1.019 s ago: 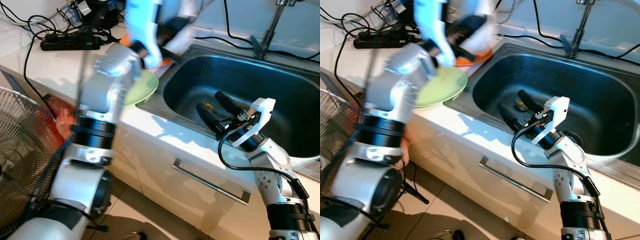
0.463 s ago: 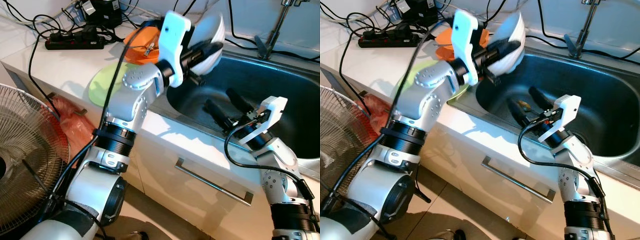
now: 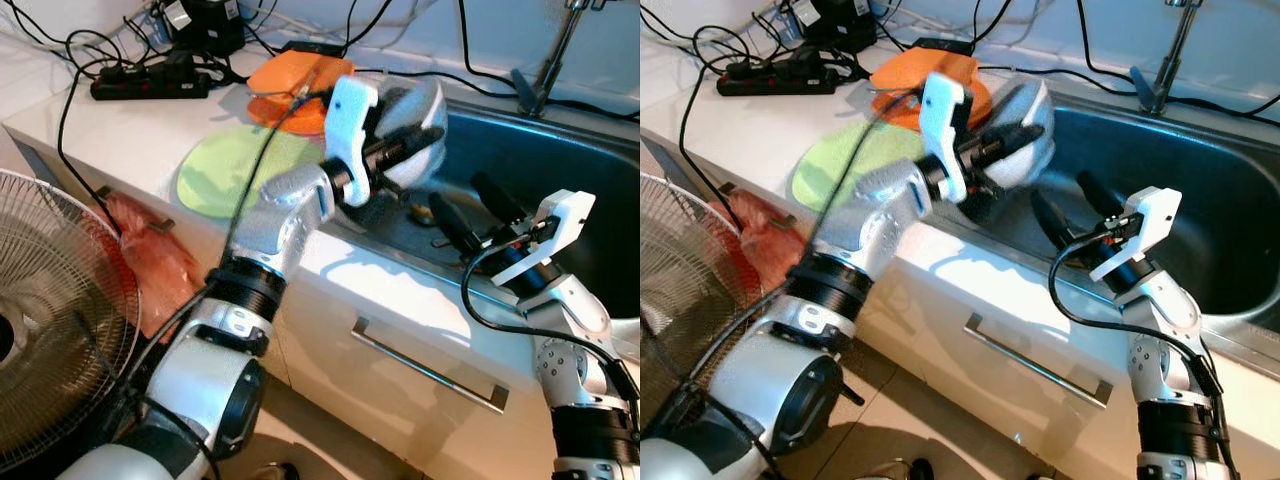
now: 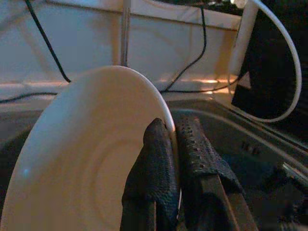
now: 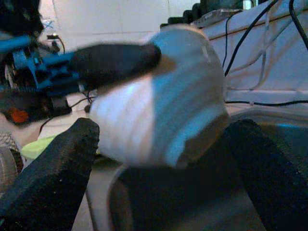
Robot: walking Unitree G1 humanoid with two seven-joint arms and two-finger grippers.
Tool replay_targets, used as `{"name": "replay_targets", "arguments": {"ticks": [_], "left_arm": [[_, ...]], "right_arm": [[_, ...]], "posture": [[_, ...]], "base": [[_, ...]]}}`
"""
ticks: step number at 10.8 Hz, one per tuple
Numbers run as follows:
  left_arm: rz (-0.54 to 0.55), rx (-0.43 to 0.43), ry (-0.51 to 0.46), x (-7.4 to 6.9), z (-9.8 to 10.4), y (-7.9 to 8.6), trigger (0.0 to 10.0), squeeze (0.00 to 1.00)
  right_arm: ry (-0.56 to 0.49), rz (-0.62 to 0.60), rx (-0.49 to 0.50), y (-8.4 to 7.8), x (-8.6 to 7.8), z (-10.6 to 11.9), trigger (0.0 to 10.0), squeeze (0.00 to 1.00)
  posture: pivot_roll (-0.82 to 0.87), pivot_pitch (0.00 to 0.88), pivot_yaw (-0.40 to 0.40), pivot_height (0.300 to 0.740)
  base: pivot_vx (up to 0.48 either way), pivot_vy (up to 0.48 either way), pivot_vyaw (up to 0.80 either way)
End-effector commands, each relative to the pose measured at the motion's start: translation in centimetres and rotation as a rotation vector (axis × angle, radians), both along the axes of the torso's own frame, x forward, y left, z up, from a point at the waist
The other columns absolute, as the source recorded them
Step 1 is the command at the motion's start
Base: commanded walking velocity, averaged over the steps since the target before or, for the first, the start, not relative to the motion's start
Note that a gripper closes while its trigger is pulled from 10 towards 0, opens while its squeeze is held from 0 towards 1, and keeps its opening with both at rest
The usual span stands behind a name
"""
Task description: Kitchen organization
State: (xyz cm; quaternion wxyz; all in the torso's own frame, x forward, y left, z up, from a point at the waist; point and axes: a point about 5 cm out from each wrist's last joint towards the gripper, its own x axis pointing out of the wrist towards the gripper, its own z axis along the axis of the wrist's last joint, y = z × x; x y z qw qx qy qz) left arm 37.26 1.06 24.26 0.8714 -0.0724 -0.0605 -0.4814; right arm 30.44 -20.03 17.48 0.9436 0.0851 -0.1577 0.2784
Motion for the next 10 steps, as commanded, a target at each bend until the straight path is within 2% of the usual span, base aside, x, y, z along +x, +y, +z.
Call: {"name": "replay_targets", "arguments": {"ticks": [1, 3, 4, 5, 10], "left_arm": [[-0.008, -0.031, -0.018, 0.0, 0.1, 0.1, 10.0, 0.00], [-0.012, -0.034, 0.043, -0.1, -1.5, -0.2, 10.0, 0.00], [-0.017, -0.025, 0.099, -0.4, -3.4, -0.8, 10.0, 0.00], [0.009, -0.032, 0.127, -0.3, -4.0, -0.7, 10.0, 0.00], [0.242, -0.089, 0.173, 1.9, -3.9, 2.5, 10.0, 0.00]], "right_arm": [[0.058, -0.018, 0.014, -0.3, -0.3, -1.6, 10.0, 0.00], [0.060, -0.013, 0.014, -0.1, -0.3, -1.7, 10.0, 0.00], [0.060, -0.006, 0.015, 0.1, -0.3, -1.7, 10.0, 0.00], [0.060, -0.004, 0.016, 0.2, -0.3, -1.8, 10.0, 0.00], [0.067, -0.003, 0.017, 0.1, -0.6, -1.9, 10.0, 0.00]], "posture": [[-0.04, 0.069, 0.130, 0.740], [-0.04, 0.063, 0.129, 0.740], [-0.04, 0.065, 0.129, 0.740], [-0.04, 0.068, 0.130, 0.740], [-0.04, 0.087, 0.133, 0.740]], "base": [[0.000, 0.000, 0.00], [0.000, 0.000, 0.00], [0.000, 0.000, 0.00], [0.000, 0.000, 0.00], [0.000, 0.000, 0.00]]}}
